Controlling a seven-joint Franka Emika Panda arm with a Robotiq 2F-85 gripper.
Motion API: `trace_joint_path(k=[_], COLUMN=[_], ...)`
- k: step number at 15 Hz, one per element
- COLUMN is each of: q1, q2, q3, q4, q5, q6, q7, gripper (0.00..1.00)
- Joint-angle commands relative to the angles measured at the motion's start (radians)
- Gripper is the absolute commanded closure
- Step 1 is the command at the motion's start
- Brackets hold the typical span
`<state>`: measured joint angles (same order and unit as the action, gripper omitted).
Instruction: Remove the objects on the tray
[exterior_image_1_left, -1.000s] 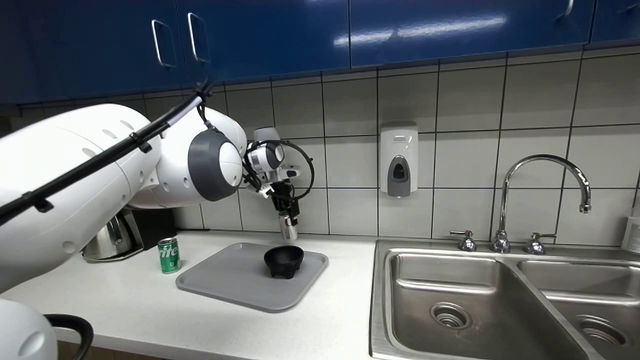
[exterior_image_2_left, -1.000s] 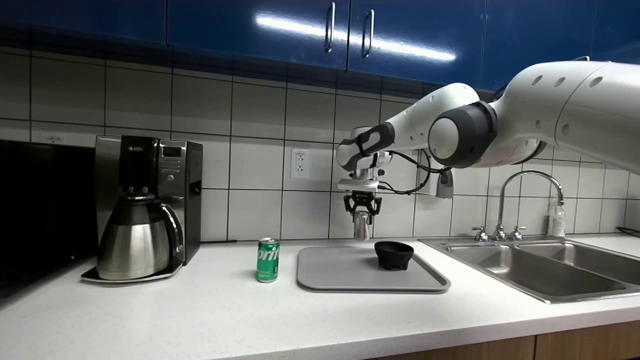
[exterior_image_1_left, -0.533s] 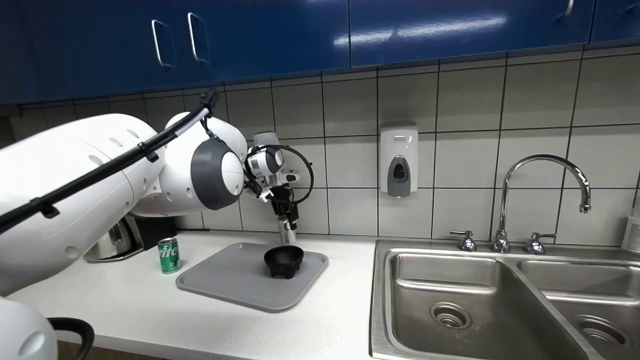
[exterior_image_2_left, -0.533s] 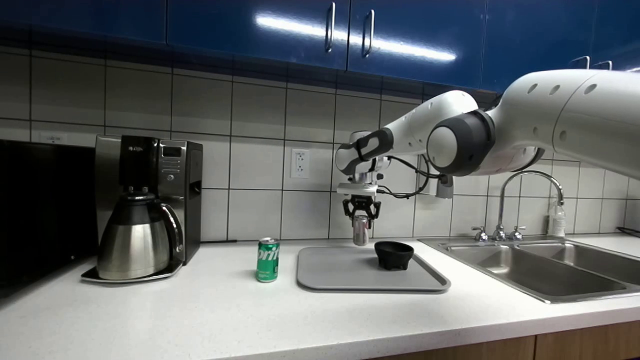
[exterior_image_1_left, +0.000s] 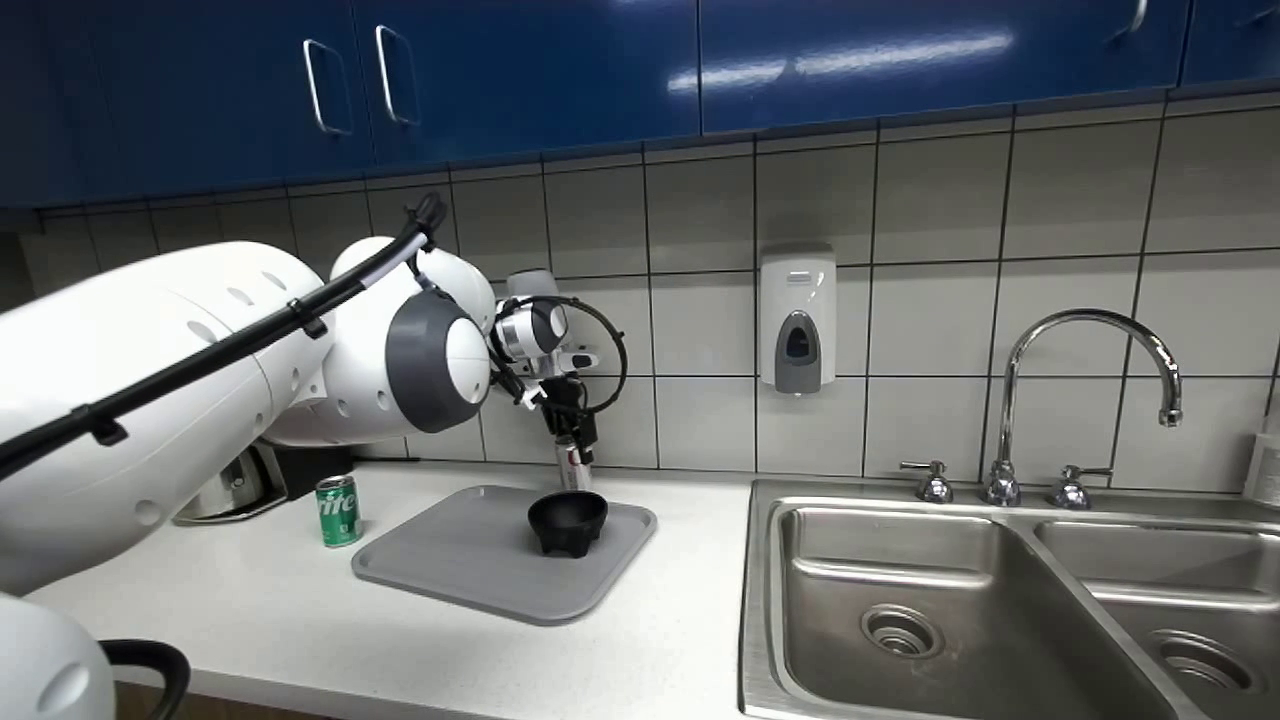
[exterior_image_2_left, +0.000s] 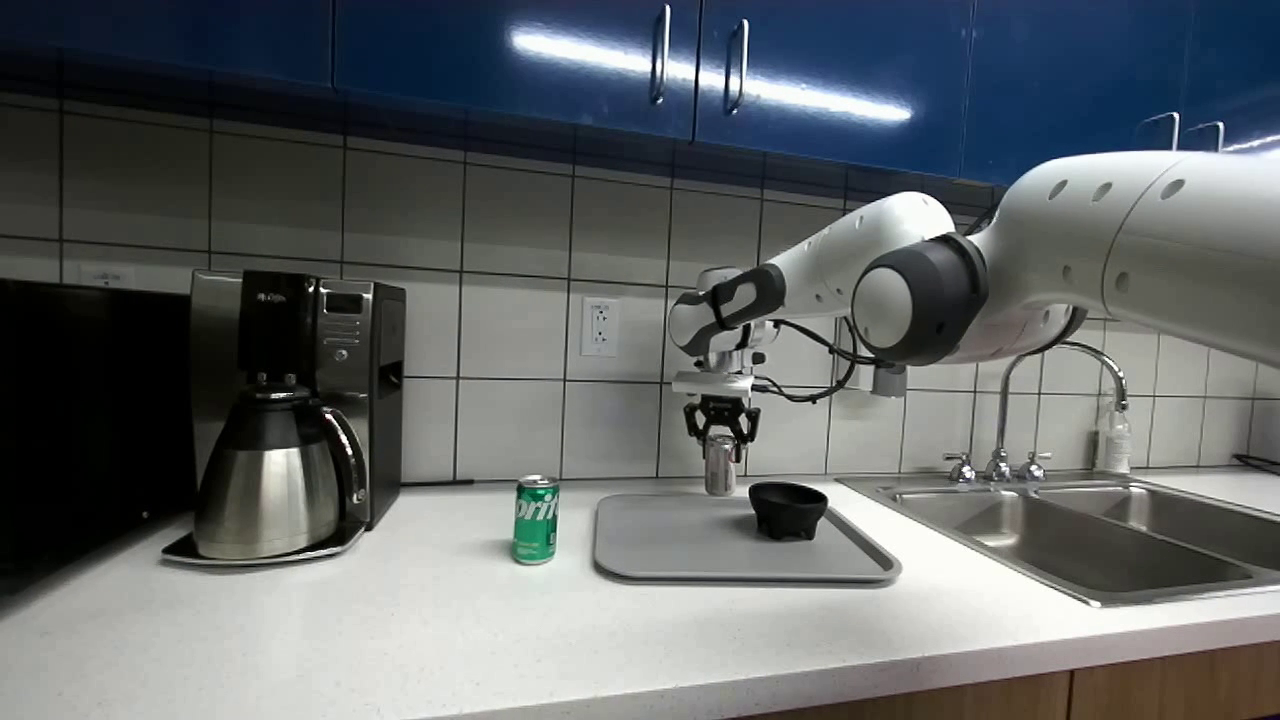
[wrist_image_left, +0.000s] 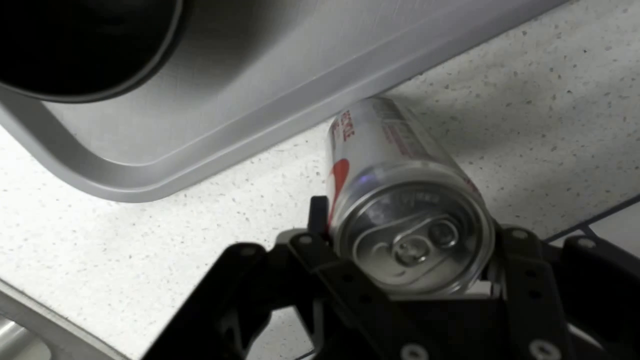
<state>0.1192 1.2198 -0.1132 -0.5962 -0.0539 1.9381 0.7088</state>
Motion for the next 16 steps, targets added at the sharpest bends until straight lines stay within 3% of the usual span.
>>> trace_joint_path(k=[1, 8, 9, 12, 16], q1=[-0.011, -0.012, -0.012, -0.013, -0.013], q2=[0.031, 0.041, 0.040, 0.039, 0.037], q3=[0.013, 0.013, 0.014, 0.012, 0.011], q4=[0.074, 0.082, 0.081, 0.081, 0.083], q5=[0.016, 0.016, 0.017, 0.016, 0.016], q6=[-0.047, -0.050, -0.052, -0.058, -0.063], q7=[-0.010, -0.011, -0.010, -0.007, -0.005], gripper=[0.62, 0.62, 0.12, 0.01, 0.00])
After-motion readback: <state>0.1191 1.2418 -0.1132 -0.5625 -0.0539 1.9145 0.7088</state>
